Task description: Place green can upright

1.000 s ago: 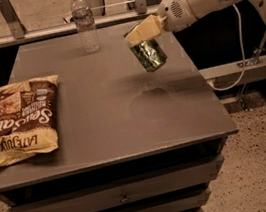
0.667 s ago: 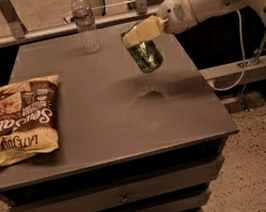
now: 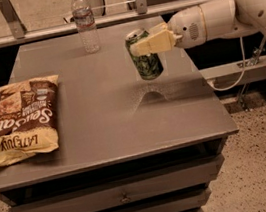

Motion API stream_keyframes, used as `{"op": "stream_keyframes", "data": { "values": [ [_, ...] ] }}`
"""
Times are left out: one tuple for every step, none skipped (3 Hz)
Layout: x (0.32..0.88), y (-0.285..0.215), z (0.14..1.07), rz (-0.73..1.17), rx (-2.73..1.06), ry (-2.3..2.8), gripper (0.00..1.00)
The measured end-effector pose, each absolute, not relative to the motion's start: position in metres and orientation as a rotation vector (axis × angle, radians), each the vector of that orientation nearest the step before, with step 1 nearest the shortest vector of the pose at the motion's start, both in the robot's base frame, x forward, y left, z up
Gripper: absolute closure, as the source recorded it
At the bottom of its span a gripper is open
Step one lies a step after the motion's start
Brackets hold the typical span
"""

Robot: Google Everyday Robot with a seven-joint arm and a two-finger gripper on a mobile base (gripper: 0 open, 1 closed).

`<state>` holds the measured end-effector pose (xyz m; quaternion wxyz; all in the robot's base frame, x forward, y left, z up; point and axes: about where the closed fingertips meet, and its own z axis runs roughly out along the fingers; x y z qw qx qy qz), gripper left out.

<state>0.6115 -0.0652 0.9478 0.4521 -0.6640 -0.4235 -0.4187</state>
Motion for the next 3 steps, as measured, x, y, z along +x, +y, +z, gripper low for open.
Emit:
{"op": "stream_keyframes", "data": {
  "values": [
    [0.605,-0.071,0.938,-1.106,-1.523,-1.047,1.0],
    [0.606,-0.076,0.929,-1.174,-1.447,-1.023,1.0],
    [0.607,-0.081,0.917,-1.215,-1.394,-1.0,0.97]
  ]
}}
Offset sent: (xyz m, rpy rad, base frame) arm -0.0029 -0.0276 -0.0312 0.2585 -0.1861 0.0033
